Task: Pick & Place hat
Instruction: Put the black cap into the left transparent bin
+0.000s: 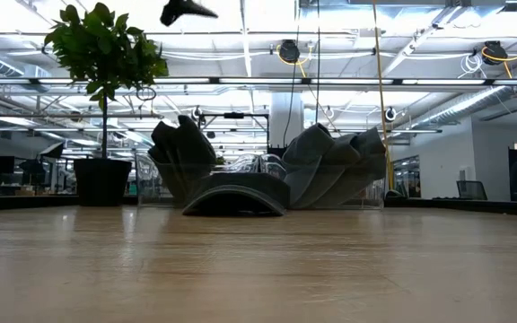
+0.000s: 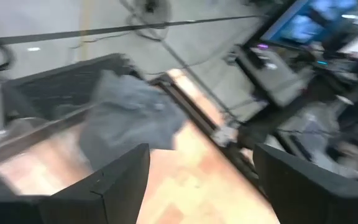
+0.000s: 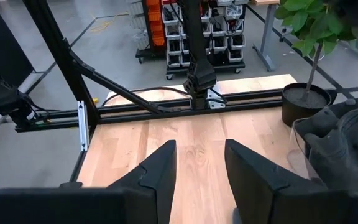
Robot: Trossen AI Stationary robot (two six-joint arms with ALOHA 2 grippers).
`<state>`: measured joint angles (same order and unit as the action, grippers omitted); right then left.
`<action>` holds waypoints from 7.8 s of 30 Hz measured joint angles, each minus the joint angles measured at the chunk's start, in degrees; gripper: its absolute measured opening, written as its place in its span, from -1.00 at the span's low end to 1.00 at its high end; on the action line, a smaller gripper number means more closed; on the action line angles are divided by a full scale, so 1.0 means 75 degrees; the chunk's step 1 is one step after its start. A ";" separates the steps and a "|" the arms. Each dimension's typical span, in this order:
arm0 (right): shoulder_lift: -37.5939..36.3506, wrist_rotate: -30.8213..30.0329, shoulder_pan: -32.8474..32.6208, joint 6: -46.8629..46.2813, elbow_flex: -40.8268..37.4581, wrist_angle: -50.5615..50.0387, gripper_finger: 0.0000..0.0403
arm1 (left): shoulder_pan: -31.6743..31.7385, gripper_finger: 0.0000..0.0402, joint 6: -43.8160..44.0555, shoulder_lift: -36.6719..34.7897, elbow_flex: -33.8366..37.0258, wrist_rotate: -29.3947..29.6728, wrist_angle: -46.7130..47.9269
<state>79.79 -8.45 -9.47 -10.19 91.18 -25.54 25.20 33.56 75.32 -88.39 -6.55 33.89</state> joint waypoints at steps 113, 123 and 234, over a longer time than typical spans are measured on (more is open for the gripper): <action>0.5642 -0.5109 0.0466 0.3118 -0.1760 0.2530 -0.37 | -0.8030 0.48 0.3817 -0.0531 0.0005 0.1802 0.4544; 0.5610 -0.5683 -0.0023 0.3520 -0.1757 0.2538 -0.98 | -0.8030 0.48 0.4032 -0.0531 0.0005 0.1796 0.4544; -0.0873 -0.4044 -0.2161 1.3979 -0.1760 0.7938 -1.00 | -0.2763 0.48 0.5978 0.0264 0.0000 -0.1341 -0.4665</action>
<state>73.24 -38.78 -25.68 94.65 77.97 34.00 4.48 78.40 77.29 -88.39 -16.61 -1.10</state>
